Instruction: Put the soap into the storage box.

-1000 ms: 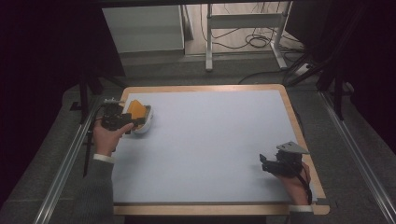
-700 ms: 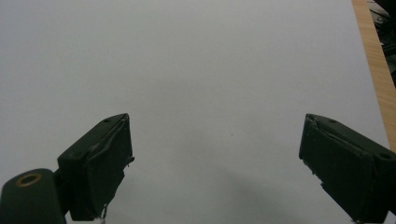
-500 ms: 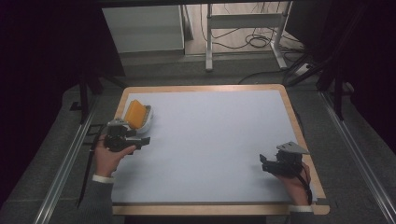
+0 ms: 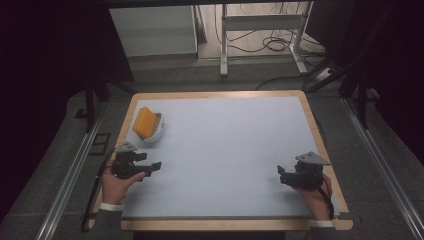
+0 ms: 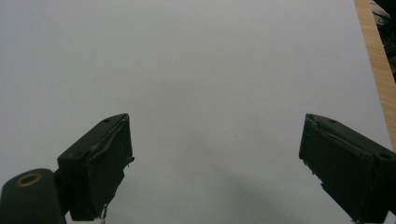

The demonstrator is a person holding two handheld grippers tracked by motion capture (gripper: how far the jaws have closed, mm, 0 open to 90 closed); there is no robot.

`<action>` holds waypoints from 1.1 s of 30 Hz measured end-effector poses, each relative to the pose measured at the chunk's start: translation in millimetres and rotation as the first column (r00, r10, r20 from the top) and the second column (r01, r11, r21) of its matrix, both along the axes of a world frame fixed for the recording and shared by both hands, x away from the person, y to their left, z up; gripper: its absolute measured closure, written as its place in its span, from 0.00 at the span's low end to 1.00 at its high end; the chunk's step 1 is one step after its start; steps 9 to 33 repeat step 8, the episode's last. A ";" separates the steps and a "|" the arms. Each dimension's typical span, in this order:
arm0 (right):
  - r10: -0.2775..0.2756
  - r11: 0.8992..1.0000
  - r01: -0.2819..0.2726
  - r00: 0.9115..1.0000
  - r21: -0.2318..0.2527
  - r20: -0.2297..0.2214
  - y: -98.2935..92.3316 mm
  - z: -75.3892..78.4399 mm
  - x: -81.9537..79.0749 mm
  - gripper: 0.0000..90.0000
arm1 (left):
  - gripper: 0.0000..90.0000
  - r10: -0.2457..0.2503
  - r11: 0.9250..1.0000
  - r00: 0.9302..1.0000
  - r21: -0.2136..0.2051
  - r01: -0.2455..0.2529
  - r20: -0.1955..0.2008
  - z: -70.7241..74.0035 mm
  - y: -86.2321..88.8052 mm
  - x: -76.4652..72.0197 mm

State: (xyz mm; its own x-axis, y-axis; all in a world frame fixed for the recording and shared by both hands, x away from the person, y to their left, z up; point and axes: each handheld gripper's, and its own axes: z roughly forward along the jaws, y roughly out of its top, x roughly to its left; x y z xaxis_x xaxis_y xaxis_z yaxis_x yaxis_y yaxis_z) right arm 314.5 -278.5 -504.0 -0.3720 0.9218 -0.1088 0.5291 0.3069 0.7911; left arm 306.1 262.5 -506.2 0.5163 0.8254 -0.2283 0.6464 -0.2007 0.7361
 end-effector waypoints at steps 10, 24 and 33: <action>0.001 1.000 -0.001 1.000 0.001 0.011 0.5 1.5 -0.7 0.11 | 0.23 -0.003 1.000 1.000 -0.015 0.003 -0.002 -0.8 -1.3 0.0; 0.001 1.000 -0.001 1.000 0.001 0.011 0.5 1.5 -0.7 0.11 | 0.23 -0.003 1.000 1.000 -0.015 0.003 -0.002 -0.8 -1.3 0.0; 0.001 1.000 -0.001 1.000 0.001 0.011 0.5 1.5 -0.7 0.11 | 0.23 -0.003 1.000 1.000 -0.015 0.003 -0.002 -0.8 -1.3 0.0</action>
